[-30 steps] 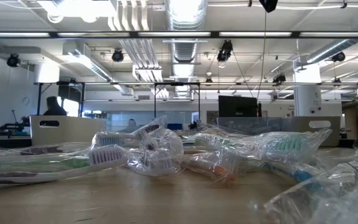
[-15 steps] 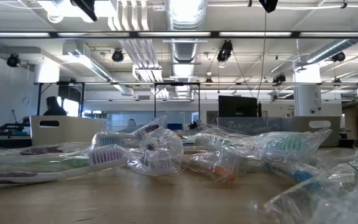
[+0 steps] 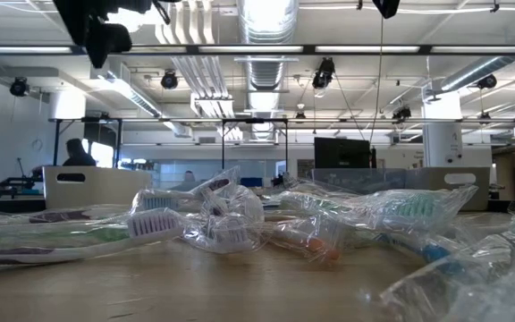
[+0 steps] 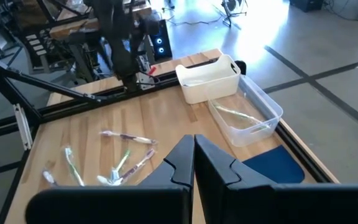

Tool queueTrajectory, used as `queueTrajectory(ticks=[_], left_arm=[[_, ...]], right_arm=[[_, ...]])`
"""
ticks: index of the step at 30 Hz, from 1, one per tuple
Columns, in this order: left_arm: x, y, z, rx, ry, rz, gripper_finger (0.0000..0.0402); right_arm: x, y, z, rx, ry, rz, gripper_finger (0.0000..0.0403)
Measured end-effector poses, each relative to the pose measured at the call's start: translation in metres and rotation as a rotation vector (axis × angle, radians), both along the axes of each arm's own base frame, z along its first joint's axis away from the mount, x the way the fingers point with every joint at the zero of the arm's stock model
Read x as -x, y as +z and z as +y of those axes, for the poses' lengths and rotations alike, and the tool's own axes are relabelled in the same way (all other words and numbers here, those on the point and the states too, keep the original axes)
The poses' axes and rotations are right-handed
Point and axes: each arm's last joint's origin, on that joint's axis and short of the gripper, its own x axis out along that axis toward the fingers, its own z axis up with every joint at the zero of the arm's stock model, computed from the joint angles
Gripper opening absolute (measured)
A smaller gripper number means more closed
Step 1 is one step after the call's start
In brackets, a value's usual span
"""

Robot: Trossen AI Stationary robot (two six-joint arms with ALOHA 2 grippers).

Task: Pick & Place Toothbrushes
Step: Put the green toothbrush into the transparent bin

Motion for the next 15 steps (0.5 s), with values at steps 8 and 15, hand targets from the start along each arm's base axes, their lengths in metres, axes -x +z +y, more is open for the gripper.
queueTrajectory(ticks=[8,15], left_arm=[[-0.018,-0.020,-0.029,0.050,0.060,-0.031,0.0252],[-0.041,-0.036,-0.052,0.206,0.116,-0.170,0.0252]], right_arm=[[0.000,0.000,0.000,0.000,0.000,0.000,0.0008],[0.000,0.000,0.000,0.021,0.008,0.003,0.0008]])
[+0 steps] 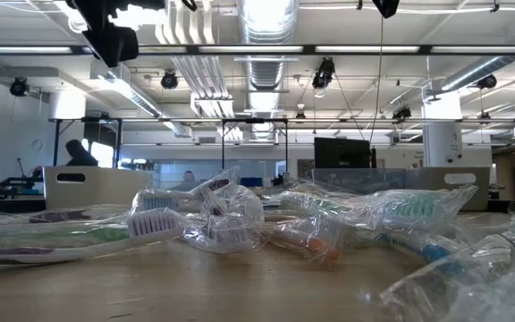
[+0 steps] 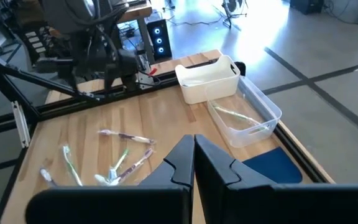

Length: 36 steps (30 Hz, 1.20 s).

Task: Pick & Place Toothbrushes
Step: Put the green toothbrush into the transparent bin

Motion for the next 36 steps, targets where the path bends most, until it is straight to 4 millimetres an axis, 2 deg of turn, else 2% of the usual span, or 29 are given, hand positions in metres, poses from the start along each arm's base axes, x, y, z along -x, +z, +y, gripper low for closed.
queueTrajectory(ticks=[7,17,25,30,36], left_arm=[[-0.011,-0.021,-0.017,0.052,-0.001,-0.061,0.0252],[-0.012,-0.032,-0.043,-0.067,-0.235,-0.108,0.0245],[-0.037,-0.045,-0.064,-0.142,-0.460,-0.086,0.0219],[-0.053,-0.050,-0.073,-0.111,-0.473,-0.045,0.0209],[-0.065,-0.056,-0.082,-0.045,-0.318,0.042,0.0208]], right_arm=[[0.000,0.000,0.000,0.016,0.006,0.002,0.0008],[0.000,0.000,0.000,0.005,0.002,0.000,0.0008],[0.000,0.000,0.000,0.007,0.003,-0.001,0.0008],[0.000,0.000,0.000,-0.038,-0.014,-0.007,0.0008],[0.000,0.000,0.000,-0.063,-0.023,-0.009,0.0008]])
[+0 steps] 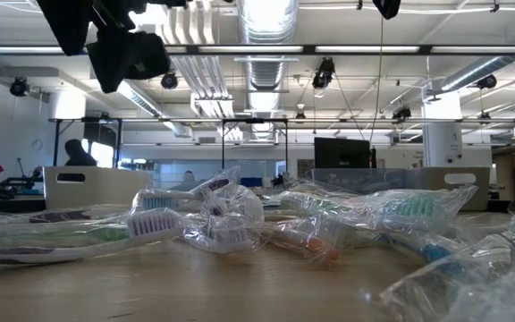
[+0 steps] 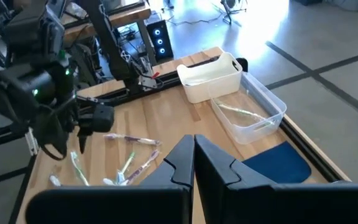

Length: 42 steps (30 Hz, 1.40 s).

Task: Pick & Place Toothbrushes
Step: Put the green toothbrush into the transparent bin

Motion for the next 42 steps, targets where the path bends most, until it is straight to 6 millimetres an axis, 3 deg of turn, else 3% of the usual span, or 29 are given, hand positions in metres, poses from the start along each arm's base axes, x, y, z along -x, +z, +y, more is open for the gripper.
queueTrajectory(ticks=[11,23,31,37,42], left_arm=[[0.004,-0.014,-0.039,0.062,0.120,0.132,0.0206],[0.001,-0.027,-0.047,0.087,0.309,0.230,0.0206],[-0.003,-0.028,-0.042,-0.069,-0.019,0.052,0.0206],[-0.005,-0.028,-0.039,-0.374,-0.662,-0.205,0.0206],[-0.012,-0.026,-0.035,-0.723,-1.054,-0.334,0.0206]], right_arm=[[0.000,0.000,0.000,-0.001,0.000,0.002,0.0008],[0.000,0.000,0.000,0.024,0.009,0.005,0.0008],[0.000,0.000,0.000,0.028,0.008,0.004,0.0008],[0.000,0.000,0.000,0.041,0.013,0.006,0.0008],[0.000,0.000,0.000,0.082,0.030,0.013,0.0008]])
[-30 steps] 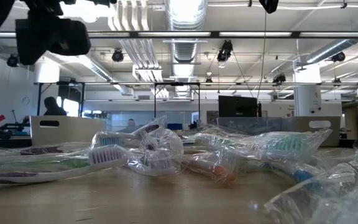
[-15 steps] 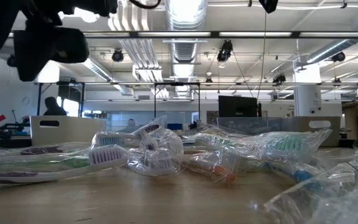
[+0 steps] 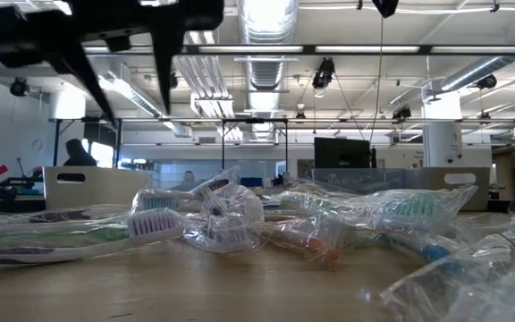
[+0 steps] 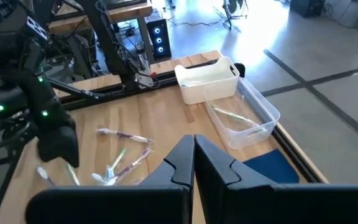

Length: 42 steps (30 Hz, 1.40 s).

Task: Pick & Place Toothbrushes
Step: Put the green toothbrush into the transparent bin

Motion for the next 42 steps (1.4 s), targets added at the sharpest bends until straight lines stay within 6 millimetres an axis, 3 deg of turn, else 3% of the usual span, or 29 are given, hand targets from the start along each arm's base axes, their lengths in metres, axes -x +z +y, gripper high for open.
queueTrajectory(ticks=[4,10,15,21,31,42], left_arm=[[-0.003,0.002,-0.001,-0.127,-0.246,-0.041,0.0206],[0.002,0.004,-0.008,-0.165,-0.346,-0.032,0.0206],[0.032,0.006,-0.002,-0.206,-0.512,0.130,0.0206],[0.053,0.010,-0.005,-0.146,-0.671,0.144,0.0201],[0.043,-0.001,-0.012,-0.177,-0.856,-0.001,0.0202],[0.047,-0.023,-0.027,-0.120,-0.956,-0.032,0.0202]], right_arm=[[0.000,0.000,0.000,0.046,0.018,0.007,0.0008],[0.000,0.000,0.000,0.153,0.061,0.024,0.0008],[0.000,0.000,0.000,0.172,0.069,0.028,0.0008],[0.000,0.000,0.000,0.137,0.055,0.023,0.0008],[0.000,0.000,0.000,0.137,0.055,0.022,0.0008],[0.000,0.000,0.000,0.135,0.054,0.023,0.0008]])
